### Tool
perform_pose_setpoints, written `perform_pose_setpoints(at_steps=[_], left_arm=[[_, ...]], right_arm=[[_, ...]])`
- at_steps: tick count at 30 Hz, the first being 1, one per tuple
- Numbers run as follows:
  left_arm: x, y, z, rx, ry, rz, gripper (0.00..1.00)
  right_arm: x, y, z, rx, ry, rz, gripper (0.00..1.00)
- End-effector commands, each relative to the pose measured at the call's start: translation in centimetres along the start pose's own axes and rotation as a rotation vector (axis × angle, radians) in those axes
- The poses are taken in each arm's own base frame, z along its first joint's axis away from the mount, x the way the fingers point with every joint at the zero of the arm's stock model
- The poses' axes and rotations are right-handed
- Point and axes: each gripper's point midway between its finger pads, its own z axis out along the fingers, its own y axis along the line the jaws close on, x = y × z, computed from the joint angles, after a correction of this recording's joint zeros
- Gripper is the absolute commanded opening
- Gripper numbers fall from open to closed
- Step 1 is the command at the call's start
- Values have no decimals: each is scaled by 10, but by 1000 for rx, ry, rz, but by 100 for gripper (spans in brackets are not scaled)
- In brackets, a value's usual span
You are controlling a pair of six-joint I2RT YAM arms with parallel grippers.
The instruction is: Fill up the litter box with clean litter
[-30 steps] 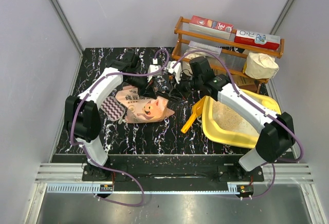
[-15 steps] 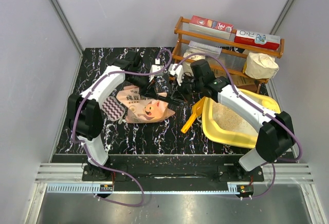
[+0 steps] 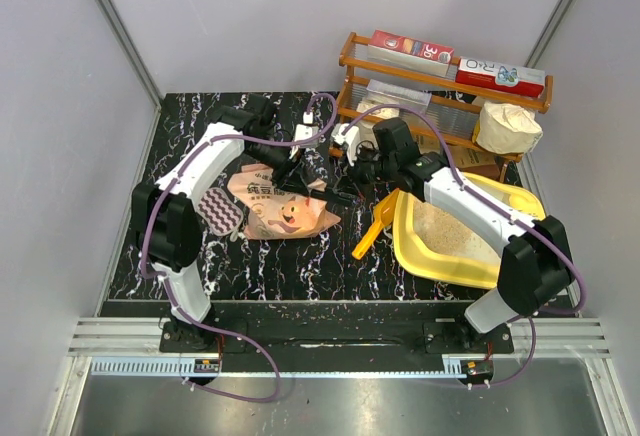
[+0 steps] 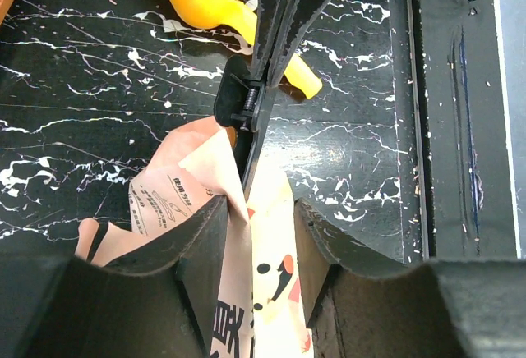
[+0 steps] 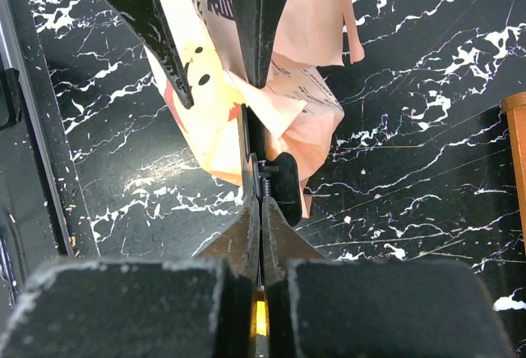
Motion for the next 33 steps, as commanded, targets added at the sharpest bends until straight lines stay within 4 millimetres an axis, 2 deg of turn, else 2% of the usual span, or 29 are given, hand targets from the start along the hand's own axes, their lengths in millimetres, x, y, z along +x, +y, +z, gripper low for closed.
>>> perform_pose_setpoints(at_steps=[1, 3, 5, 10, 17, 23, 27, 29, 31, 33], left_arm=[[-13, -13, 4, 66, -41, 34, 41], [-12, -13, 5, 67, -42, 34, 42], [-12, -12, 5, 62, -45, 32, 44], [-13, 1, 8, 13, -50, 55, 44], [-16, 20, 10, -8, -39, 52, 47], [-11, 12, 16, 72, -40, 5, 47], [-13, 9, 17, 91, -55, 3, 36], [-14, 9, 17, 92, -58, 6, 25], [-16, 10, 17, 91, -64, 6, 22], [-16, 11, 17, 89, -61, 3, 24]], right_arm=[[-32, -12, -14, 71, -105, -50, 0], [-33, -11, -15, 62, -112, -47, 0], [-42, -6, -20, 41, -147, -44, 0], [-55, 4, -25, 4, -190, -46, 0], [-56, 7, -27, -7, -197, -54, 0], [-54, 1, -23, 10, -197, -54, 0], [-49, -1, -18, 9, -183, -50, 0], [-46, -1, -17, 8, -177, -47, 0], [-43, -1, -17, 8, -171, -44, 0], [-41, -1, -17, 9, -165, -44, 0]])
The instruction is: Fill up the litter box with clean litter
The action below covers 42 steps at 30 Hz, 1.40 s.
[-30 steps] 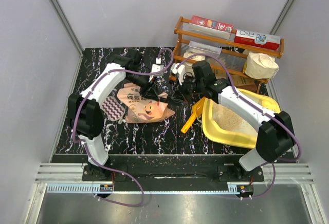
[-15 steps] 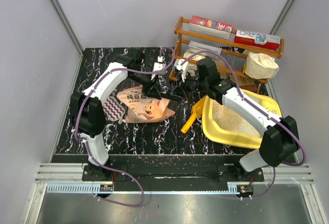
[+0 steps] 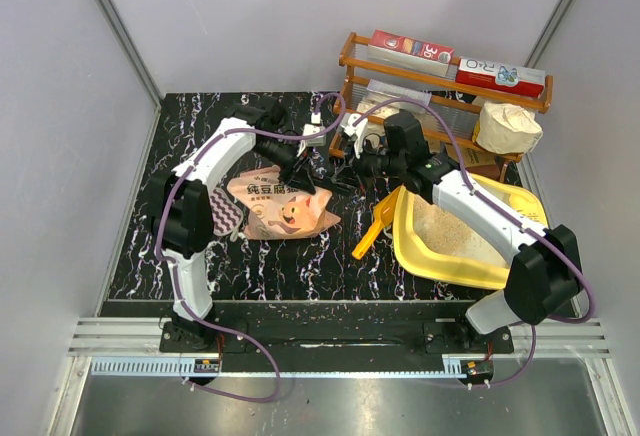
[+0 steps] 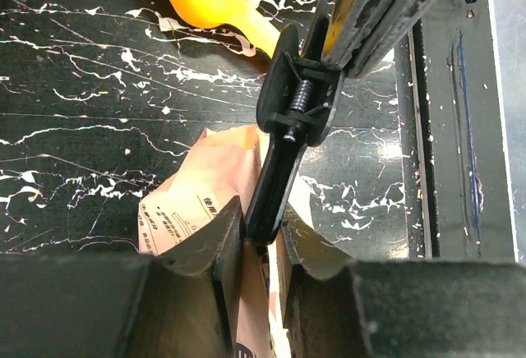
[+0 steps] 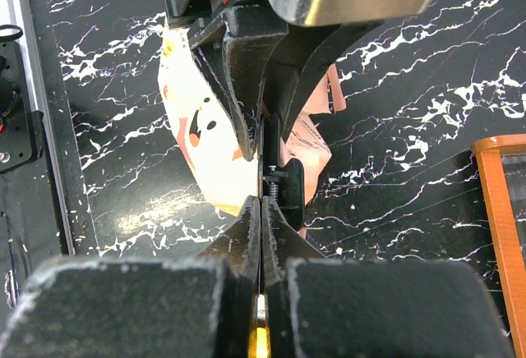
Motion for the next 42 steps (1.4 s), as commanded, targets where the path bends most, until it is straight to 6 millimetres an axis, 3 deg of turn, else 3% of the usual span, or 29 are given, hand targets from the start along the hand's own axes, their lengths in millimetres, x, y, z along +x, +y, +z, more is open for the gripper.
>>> perform_pose_setpoints(at_steps=[1, 7, 8, 9, 12, 14, 15, 16, 19, 20, 23, 28, 35, 42], left_arm=[[-25, -7, -4, 29, -69, 53, 25], [-30, -4, -3, 23, -92, 45, 34], [-32, -4, -3, 25, -98, 49, 33], [-33, -5, -3, 31, -104, 50, 23], [-33, -3, -2, 33, -108, 45, 8], [-32, -4, -2, 35, -106, 45, 4], [-30, -4, -1, 34, -103, 46, 2], [-30, -4, -2, 33, -102, 52, 0], [-27, -4, -2, 26, -84, 63, 0], [-26, -5, -4, 20, -81, 72, 0], [-25, -4, -5, 5, -63, 101, 0], [-28, -3, -9, -18, -56, 140, 0], [-29, 0, -7, -31, -74, 114, 0], [-29, 2, -7, -33, -72, 103, 0]], right_arm=[[-5, -4, -2, 14, -23, -24, 0], [4, 1, -4, 6, 2, 6, 0], [9, 1, -3, 7, 13, 14, 0], [10, 2, -3, 7, 14, 17, 0], [13, 0, -3, 15, 19, 22, 0], [11, -5, -4, 40, 19, 22, 0], [10, -7, -4, 54, 20, 29, 3], [8, -11, -5, 76, 19, 38, 21], [-6, -29, -19, 148, -6, 82, 50], [-15, -25, -22, 111, -20, 81, 61], [-16, -24, -29, 44, 1, 102, 71], [1, -15, -18, -98, 58, 89, 73], [-1, -8, 1, -242, 48, 143, 74], [3, -7, 5, -272, 53, 158, 73]])
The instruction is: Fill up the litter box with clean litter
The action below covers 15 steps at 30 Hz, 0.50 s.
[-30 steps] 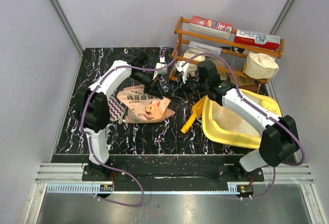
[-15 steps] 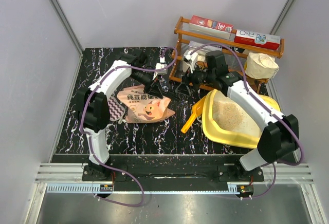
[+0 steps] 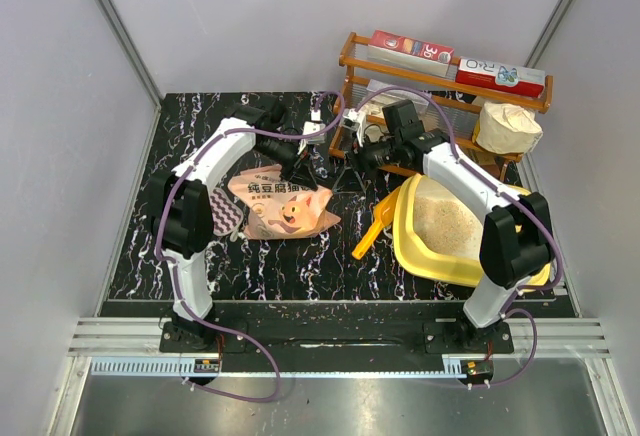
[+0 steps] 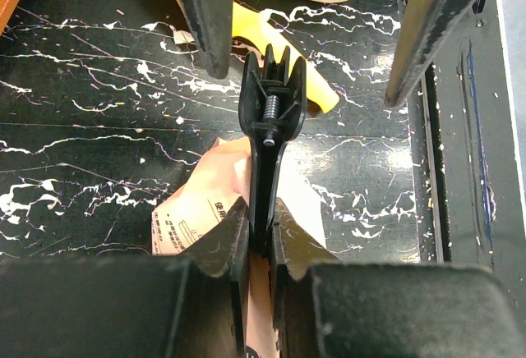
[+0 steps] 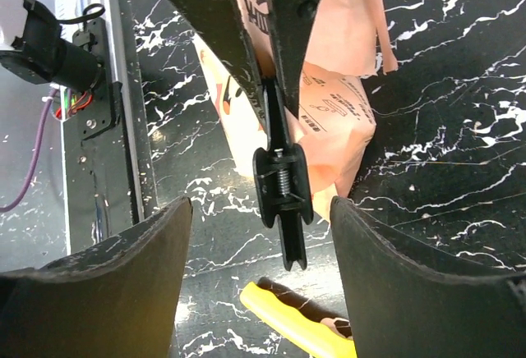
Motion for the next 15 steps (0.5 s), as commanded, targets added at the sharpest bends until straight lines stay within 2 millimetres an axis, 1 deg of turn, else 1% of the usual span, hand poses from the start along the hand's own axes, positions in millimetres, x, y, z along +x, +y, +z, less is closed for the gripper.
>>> perform_pose_setpoints(at_steps=[1, 3, 15], left_arm=[[-23, -4, -6, -15, -49, 77, 0], [-22, -4, -5, -12, -49, 67, 0], [-23, -1, -4, -10, -52, 39, 0]], right_arm=[[-24, 14, -3, -65, -48, -61, 72], [-22, 11, 0, -67, -46, -53, 71], [-30, 5, 10, -63, -70, -50, 63]])
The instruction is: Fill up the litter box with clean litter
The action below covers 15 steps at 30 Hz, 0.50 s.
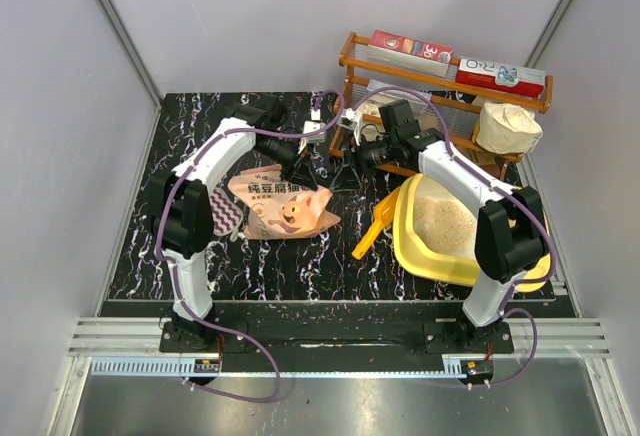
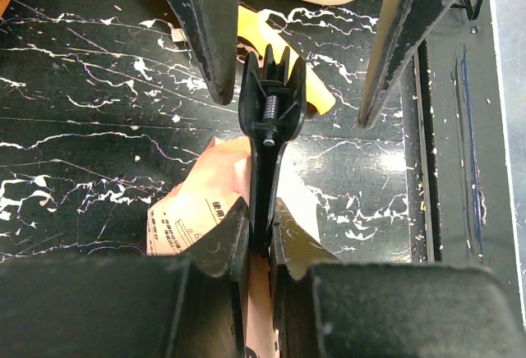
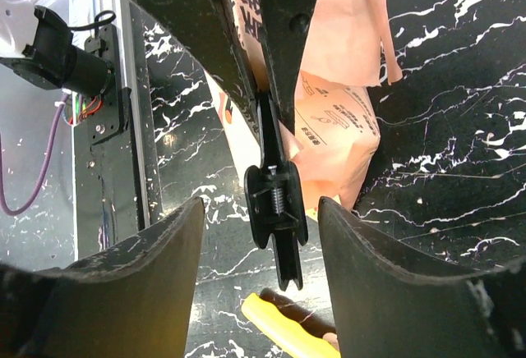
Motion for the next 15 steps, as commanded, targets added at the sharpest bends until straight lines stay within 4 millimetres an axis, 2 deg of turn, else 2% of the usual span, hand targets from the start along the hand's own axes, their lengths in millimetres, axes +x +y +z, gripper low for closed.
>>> perform_pose_setpoints(at_steps=[1, 10, 15], left_arm=[[-22, 0, -3, -7, -51, 65, 0], [-23, -1, -4, -7, -52, 56, 0], [-23, -1, -4, -8, -50, 52, 0]], right_arm=[[-29, 5, 1, -12, -60, -71, 61], [-29, 1, 7, 0, -70, -64, 47], [-26, 0, 10, 4, -62, -64, 47]])
